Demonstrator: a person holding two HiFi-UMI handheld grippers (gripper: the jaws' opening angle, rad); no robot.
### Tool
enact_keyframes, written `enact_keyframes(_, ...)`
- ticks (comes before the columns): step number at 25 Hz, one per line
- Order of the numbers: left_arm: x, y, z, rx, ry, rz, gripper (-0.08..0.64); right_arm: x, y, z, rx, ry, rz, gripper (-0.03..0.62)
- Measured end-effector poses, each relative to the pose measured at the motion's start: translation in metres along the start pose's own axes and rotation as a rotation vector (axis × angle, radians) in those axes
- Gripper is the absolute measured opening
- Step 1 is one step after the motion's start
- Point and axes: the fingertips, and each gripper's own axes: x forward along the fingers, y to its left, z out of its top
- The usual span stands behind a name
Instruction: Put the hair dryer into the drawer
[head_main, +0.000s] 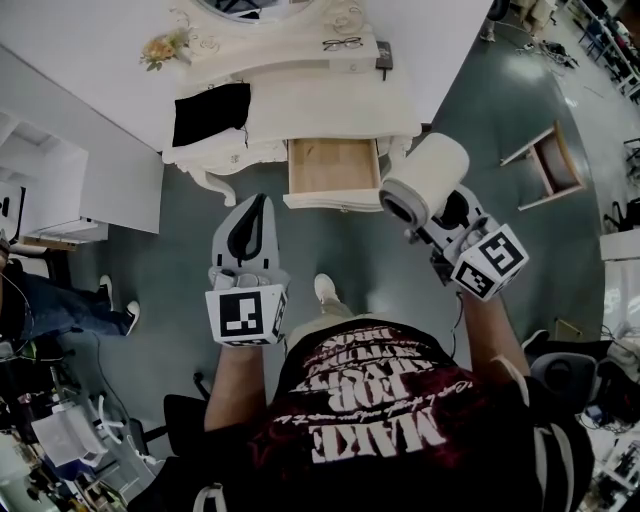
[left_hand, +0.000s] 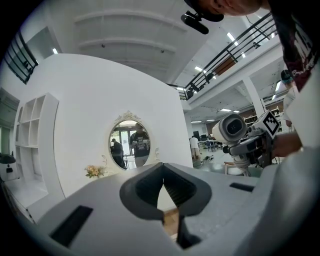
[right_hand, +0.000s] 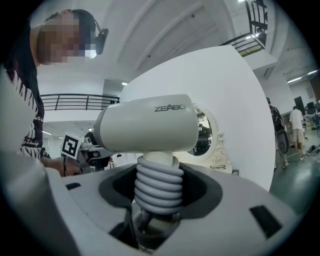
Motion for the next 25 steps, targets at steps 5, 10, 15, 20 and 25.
enact_keyframes(5, 0.019, 0.018, -0.006, -0.005, 0.003, -0.008, 0.006, 0.021, -0.009, 0.007, -0.006, -0.004, -0.011, 0.230)
enact_keyframes(10, 0.041, 0.039, -0.008, -0.011, 0.001, -0.024, 0.005, 0.046, -0.017, 0.010, -0.007, 0.000, -0.023, 0.230)
enact_keyframes(15, 0.063, 0.063, -0.011, -0.001, 0.010, -0.040, 0.006, 0.074, -0.026, 0.011, 0.005, 0.002, -0.042, 0.230)
enact_keyframes(20, 0.080, 0.085, -0.019, -0.004, 0.012, -0.056, 0.006, 0.098, -0.031, 0.006, 0.021, 0.006, -0.062, 0.230)
enact_keyframes(25, 0.087, 0.107, -0.019, -0.007, 0.001, -0.062, 0.006, 0.122, -0.028, 0.009, 0.021, 0.010, -0.059, 0.230)
